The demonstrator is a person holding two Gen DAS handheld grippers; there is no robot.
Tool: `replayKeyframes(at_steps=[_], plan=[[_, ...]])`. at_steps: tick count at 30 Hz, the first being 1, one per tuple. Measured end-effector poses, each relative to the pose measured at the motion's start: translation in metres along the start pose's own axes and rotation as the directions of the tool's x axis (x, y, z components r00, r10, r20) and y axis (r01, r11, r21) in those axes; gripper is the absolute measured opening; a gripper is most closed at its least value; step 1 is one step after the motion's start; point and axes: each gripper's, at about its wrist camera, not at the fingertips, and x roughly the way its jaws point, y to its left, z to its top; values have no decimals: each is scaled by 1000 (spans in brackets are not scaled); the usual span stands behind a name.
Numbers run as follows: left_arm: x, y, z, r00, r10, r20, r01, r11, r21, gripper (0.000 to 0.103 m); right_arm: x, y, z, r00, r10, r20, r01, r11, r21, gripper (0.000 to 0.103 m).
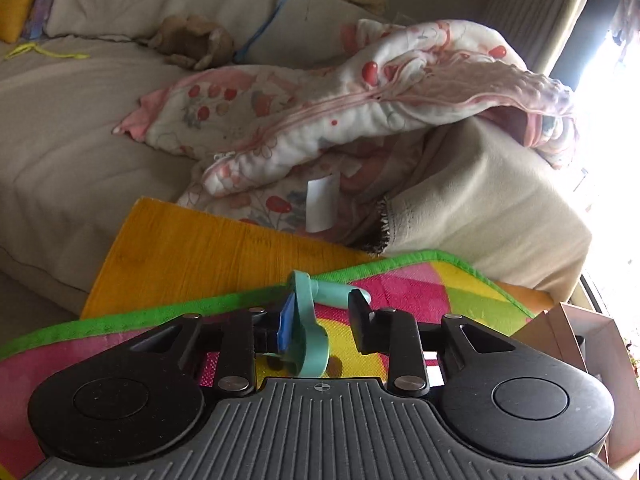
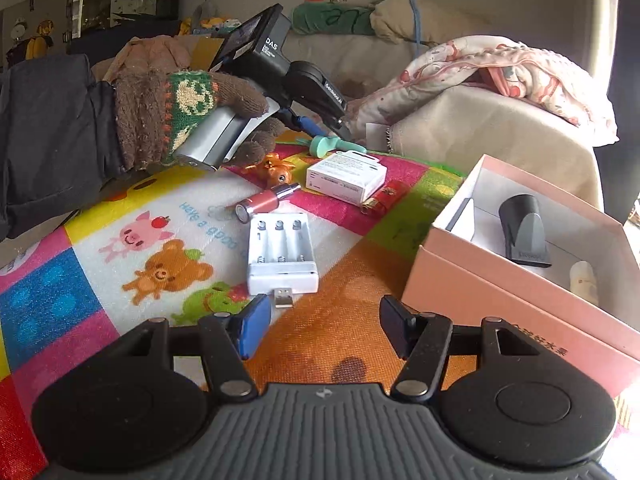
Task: Organize rigid objects
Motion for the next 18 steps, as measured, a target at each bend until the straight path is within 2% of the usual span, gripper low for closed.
replayKeyframes(at_steps=[2, 6, 11, 14, 15, 18], plan=[[-3, 0, -10, 999, -49, -12, 49, 999, -5, 22, -3, -5, -2, 1000, -8, 4, 8, 1000, 11, 61], [-17, -13, -32, 990, -132, -46, 132, 991, 15, 20, -7, -10, -3, 1000, -12, 24, 11, 1000, 25, 61], [-45, -38, -64, 973, -206, -101, 213, 975, 68, 18, -9, -10, -4, 1000, -7, 25, 6, 999, 40, 61], [-58, -47, -77, 954, -261, -148, 274, 959, 75, 18, -10, -7, -7, 1000, 3, 17, -3, 999, 40, 61], [-66, -50, -81, 952, -269, -150, 285, 954, 98, 18, -10, -6, -8, 1000, 6, 14, -7, 999, 40, 61], [-101, -58, -84, 967, -245, -67, 253, 945, 208, 20, -10, -1, -10, 999, 32, 1, -32, 999, 40, 61]])
